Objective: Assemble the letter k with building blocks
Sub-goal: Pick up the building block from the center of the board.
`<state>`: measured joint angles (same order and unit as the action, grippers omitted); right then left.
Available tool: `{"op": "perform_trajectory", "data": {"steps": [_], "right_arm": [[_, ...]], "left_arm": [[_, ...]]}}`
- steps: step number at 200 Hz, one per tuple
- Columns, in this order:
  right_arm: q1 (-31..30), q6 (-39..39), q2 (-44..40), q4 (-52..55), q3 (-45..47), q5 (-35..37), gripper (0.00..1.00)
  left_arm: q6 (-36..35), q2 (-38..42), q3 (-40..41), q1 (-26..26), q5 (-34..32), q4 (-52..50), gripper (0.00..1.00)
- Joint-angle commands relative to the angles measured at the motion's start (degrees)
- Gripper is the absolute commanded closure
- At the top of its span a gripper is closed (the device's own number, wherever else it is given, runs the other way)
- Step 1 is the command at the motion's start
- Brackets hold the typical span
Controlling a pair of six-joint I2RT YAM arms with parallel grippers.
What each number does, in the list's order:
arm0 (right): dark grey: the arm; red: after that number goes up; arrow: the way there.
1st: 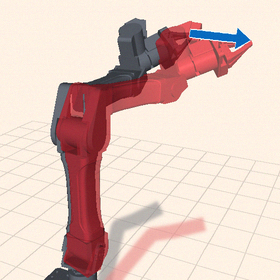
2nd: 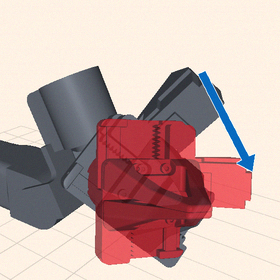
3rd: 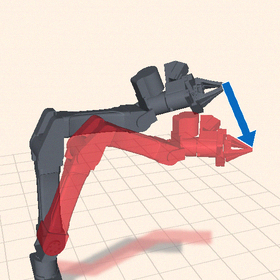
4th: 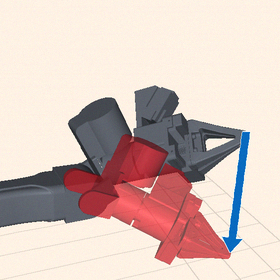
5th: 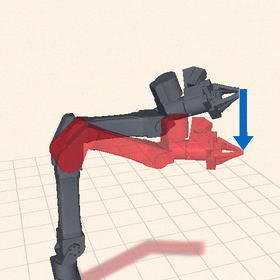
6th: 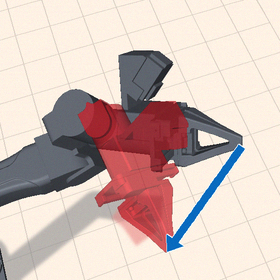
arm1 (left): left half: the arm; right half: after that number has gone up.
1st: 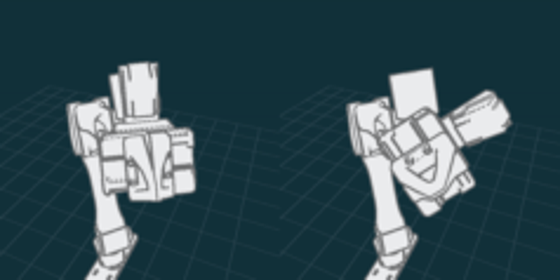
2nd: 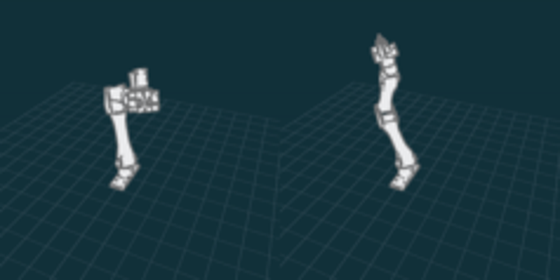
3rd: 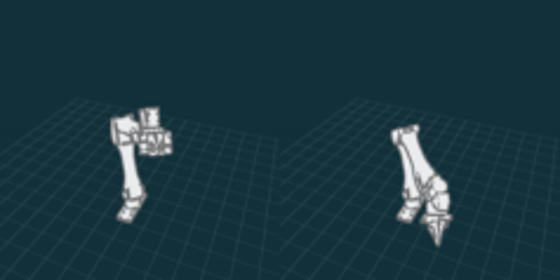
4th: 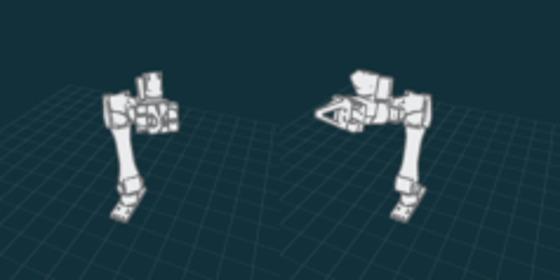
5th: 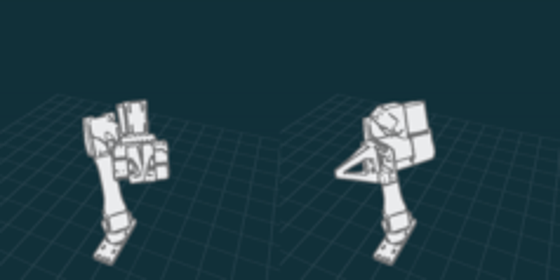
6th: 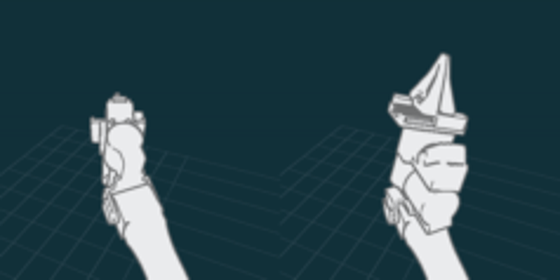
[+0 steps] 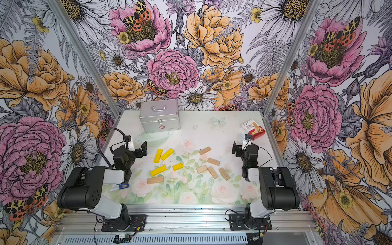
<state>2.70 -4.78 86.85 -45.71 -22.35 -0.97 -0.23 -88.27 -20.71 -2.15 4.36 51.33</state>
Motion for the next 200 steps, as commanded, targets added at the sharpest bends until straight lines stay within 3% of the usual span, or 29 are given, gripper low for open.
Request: {"op": "perform_trajectory", "data": {"steps": [1, 122, 168, 185, 200], "right_arm": [[-0.07, 0.87, 0.72, -0.90, -1.12, -0.52, 0.01], [-0.12, 0.86, 0.69, -0.96, -1.03, -0.68, 0.01], [-0.06, 0.78, -0.53, 2.21, -2.21, -0.17, 0.01], [-0.14, 0.10, -2.81, 7.21, -3.90, 1.24, 0.01], [-0.47, -0.54, -5.81, 13.46, -5.82, 3.05, 0.01]], "left_arm": [[-1.00, -0.40, -1.05, -0.57, 0.80, 1.76, 0.01], [-0.89, -0.39, -1.09, -0.88, 1.26, 1.79, 0.01], [-1.05, 0.43, -0.65, -1.77, 4.97, 2.38, 0.04], [-0.60, 4.30, -0.39, -0.96, 1.11, -0.53, 0.05], [-1.06, 8.74, -1.57, 1.45, -6.50, -6.57, 0.05]]}}
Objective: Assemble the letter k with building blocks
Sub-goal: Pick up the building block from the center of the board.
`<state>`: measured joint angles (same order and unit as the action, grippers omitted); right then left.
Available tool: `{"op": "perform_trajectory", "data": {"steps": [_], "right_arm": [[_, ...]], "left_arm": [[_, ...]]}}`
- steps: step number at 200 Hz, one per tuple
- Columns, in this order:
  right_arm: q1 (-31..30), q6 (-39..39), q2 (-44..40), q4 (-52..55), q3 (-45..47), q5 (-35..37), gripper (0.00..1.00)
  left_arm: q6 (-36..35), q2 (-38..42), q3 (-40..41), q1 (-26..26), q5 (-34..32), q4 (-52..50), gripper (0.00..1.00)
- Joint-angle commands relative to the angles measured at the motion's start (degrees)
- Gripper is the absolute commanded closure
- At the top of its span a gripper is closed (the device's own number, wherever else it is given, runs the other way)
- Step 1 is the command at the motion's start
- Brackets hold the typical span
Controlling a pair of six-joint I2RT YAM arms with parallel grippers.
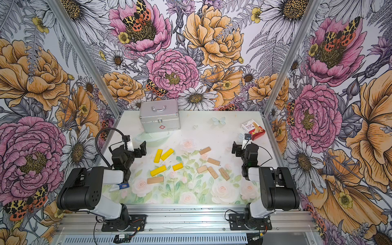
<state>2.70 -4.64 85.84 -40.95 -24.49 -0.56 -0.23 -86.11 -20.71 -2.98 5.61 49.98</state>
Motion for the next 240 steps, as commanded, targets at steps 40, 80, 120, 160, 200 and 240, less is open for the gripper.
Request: {"op": "perform_trajectory", "data": {"steps": [40, 80, 120, 160, 200, 240], "right_arm": [[-2.98, -6.41, -13.28, 29.80, -11.24, 7.20, 0.01], [-8.05, -16.49, -16.07, 48.62, -18.95, 5.09, 0.01], [-18.04, -23.65, -17.80, 50.25, -19.24, 2.10, 0.01], [-28.42, -23.94, -12.79, 50.17, -22.25, 0.21, 0.01], [-35.43, -26.90, -7.02, 46.62, -24.87, -2.38, 0.01], [-38.08, -33.61, -2.91, 36.11, -23.63, -8.92, 0.01]], "left_arm": [[1.70, 14.70, -11.96, 11.85, -26.19, -28.68, 0.04], [11.72, 9.46, -31.89, 13.04, -9.65, -60.97, 0.14], [14.43, 1.67, -41.47, 17.01, -2.19, -75.50, 0.29], [16.33, -0.20, -41.77, 19.91, -6.20, -78.35, 0.29], [18.35, -5.54, -43.93, 20.46, -10.04, -85.39, 0.30], [18.91, -7.71, -44.14, 20.09, -7.96, -87.68, 0.34]]}}
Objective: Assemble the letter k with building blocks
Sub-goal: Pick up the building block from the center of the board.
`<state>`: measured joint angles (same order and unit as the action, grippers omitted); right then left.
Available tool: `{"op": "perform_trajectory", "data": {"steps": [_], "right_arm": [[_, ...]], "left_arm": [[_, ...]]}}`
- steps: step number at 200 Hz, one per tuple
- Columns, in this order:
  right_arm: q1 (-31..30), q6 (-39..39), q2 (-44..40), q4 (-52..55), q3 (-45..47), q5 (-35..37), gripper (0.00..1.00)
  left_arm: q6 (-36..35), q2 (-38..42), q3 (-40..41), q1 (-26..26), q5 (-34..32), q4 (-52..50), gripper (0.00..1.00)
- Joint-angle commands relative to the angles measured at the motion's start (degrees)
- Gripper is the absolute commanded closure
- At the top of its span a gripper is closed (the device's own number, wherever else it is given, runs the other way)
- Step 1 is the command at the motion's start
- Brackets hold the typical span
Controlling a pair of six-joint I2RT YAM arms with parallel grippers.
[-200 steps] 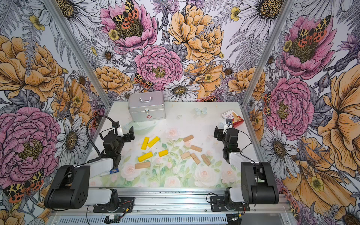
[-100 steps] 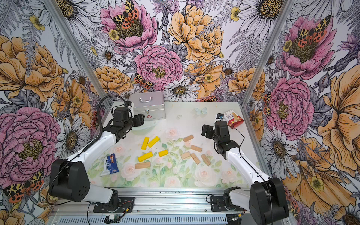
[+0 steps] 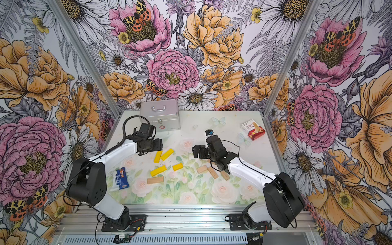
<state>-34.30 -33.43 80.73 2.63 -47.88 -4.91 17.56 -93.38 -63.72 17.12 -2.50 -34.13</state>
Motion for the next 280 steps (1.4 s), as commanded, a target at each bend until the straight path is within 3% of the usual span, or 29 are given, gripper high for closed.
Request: {"op": "perform_trajectory", "data": {"steps": [1, 48, 121, 280], "right_arm": [[-1.14, -4.81, 2.31, -7.47, -0.35, -4.66, 0.01], [-4.24, -4.71, 6.06, -7.31, -3.70, -6.60, 0.01], [-5.98, -6.80, 6.70, -14.08, -1.53, -12.10, 0.01], [-6.30, -6.32, 6.55, -13.47, -1.26, -12.29, 0.01]], "left_arm": [[1.10, -0.46, -1.22, 0.00, 0.23, -3.62, 0.35], [1.32, -3.28, -2.54, -0.16, 0.41, -6.33, 0.39], [1.18, -8.32, -6.50, 0.06, -2.88, -6.56, 0.45], [1.25, -15.58, -8.70, 0.36, -3.74, -7.72, 0.56]]}}
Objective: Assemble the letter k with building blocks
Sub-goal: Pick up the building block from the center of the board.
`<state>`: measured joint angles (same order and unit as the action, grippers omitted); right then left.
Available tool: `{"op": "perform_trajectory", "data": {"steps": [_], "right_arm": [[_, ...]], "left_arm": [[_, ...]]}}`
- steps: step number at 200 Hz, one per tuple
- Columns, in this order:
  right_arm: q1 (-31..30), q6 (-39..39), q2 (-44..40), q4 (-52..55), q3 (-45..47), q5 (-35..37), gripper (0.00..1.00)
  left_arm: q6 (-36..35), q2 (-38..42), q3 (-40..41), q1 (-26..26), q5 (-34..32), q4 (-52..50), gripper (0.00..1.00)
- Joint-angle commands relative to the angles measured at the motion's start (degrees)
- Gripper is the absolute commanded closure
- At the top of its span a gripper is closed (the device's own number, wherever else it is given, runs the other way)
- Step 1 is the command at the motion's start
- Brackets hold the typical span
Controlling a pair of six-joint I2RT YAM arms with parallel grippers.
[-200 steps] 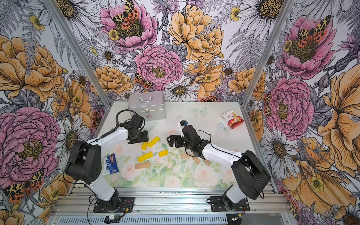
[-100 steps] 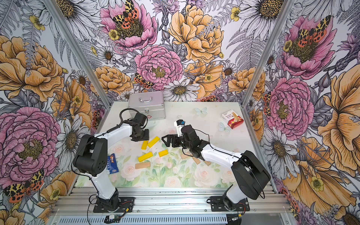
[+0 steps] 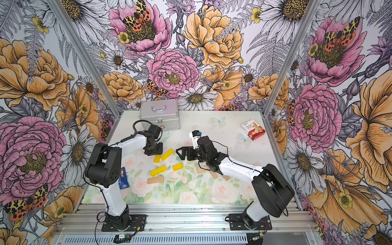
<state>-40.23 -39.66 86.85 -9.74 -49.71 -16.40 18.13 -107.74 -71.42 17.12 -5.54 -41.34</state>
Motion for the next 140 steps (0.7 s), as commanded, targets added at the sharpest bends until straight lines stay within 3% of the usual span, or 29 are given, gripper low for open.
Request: {"op": "perform_trajectory", "data": {"steps": [1, 45, 73, 140], "right_arm": [[-0.38, -0.12, 0.43, -1.09, 0.58, -0.81, 0.01], [-0.38, -0.03, 0.16, -1.07, 0.89, -0.74, 0.01], [-0.39, 0.07, 0.32, -0.87, 0.85, -0.82, 0.01], [-0.38, 0.10, 0.34, -0.72, 0.85, -0.84, 0.01]], "left_arm": [[0.68, -1.32, -1.00, 0.32, -0.70, -0.50, 0.56], [0.99, -2.27, -1.70, 0.54, -0.43, -0.54, 0.58], [1.16, -3.38, -2.62, 0.52, 0.13, -0.49, 0.69], [1.33, -4.98, -5.22, 1.89, 1.23, -0.53, 0.73]]}}
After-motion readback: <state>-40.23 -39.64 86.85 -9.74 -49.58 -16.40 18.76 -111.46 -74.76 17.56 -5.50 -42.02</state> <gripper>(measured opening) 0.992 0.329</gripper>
